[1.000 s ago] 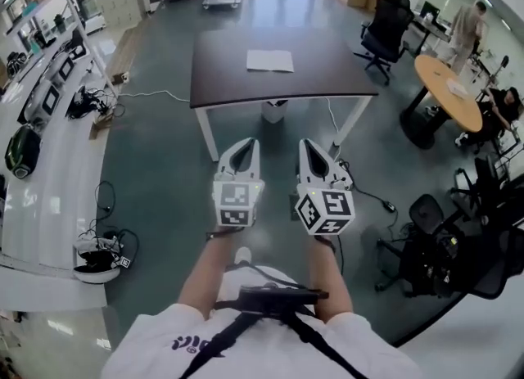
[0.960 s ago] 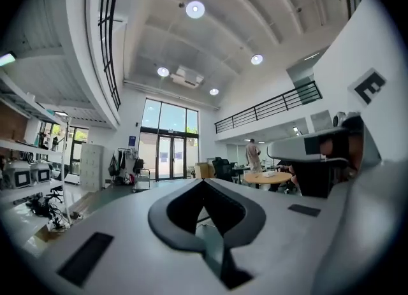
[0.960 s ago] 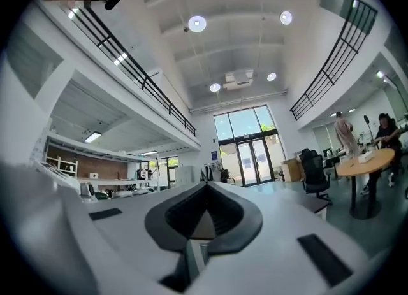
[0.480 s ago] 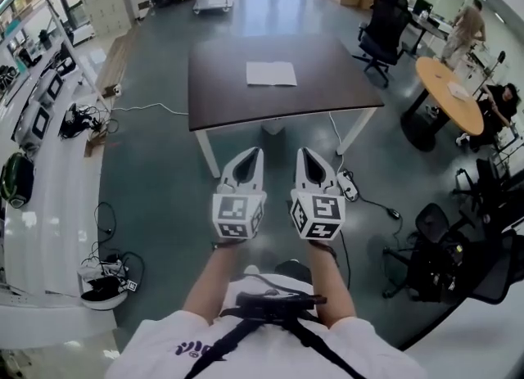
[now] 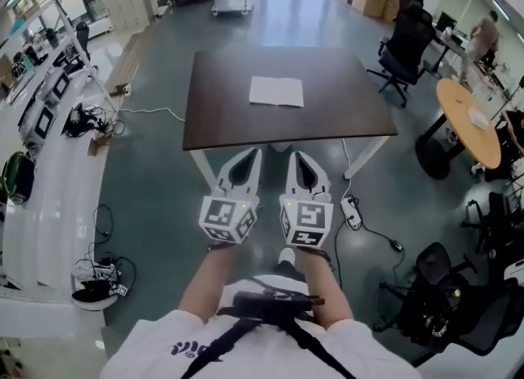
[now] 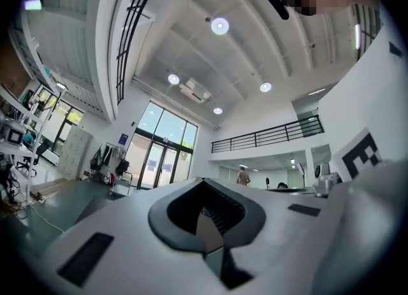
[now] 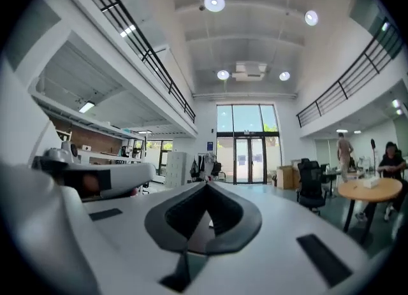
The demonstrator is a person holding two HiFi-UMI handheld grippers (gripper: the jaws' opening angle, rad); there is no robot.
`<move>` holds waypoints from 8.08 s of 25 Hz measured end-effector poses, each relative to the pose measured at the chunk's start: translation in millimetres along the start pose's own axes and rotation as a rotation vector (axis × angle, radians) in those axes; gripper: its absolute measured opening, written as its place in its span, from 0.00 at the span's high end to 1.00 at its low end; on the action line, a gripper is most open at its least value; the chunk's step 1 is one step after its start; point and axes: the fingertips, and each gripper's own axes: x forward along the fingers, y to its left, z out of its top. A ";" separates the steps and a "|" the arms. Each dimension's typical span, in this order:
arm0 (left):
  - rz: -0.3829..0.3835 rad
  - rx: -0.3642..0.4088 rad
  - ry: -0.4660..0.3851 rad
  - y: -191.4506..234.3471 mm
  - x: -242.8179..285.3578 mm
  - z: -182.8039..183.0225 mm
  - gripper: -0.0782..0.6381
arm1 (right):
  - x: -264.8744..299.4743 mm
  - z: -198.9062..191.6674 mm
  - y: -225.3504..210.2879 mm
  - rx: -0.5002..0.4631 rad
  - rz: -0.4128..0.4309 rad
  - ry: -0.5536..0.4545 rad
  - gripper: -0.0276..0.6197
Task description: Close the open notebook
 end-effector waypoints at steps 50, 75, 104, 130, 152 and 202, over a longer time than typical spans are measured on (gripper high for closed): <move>0.203 -0.013 0.160 296.3 527.6 -152.9 0.88 | 570.5 -89.1 -235.7 -0.016 0.199 0.099 0.97; 0.350 -0.269 0.718 404.7 476.1 -365.1 0.88 | 648.3 -255.7 -202.7 0.036 0.392 0.353 0.97; 0.453 -0.380 0.902 436.0 445.0 -526.1 0.59 | 658.0 -319.9 -236.1 0.007 0.372 0.484 0.97; 0.478 -0.351 0.836 426.1 441.9 -475.8 0.84 | 628.1 -264.2 -233.2 0.000 0.335 0.391 0.97; 0.161 -0.161 0.787 312.9 501.4 -411.2 0.85 | 591.4 -210.8 -275.8 -0.037 0.229 0.322 0.97; -0.098 -0.227 1.135 191.5 590.2 -583.3 0.85 | 558.3 -303.7 -415.4 0.141 -0.036 0.485 0.97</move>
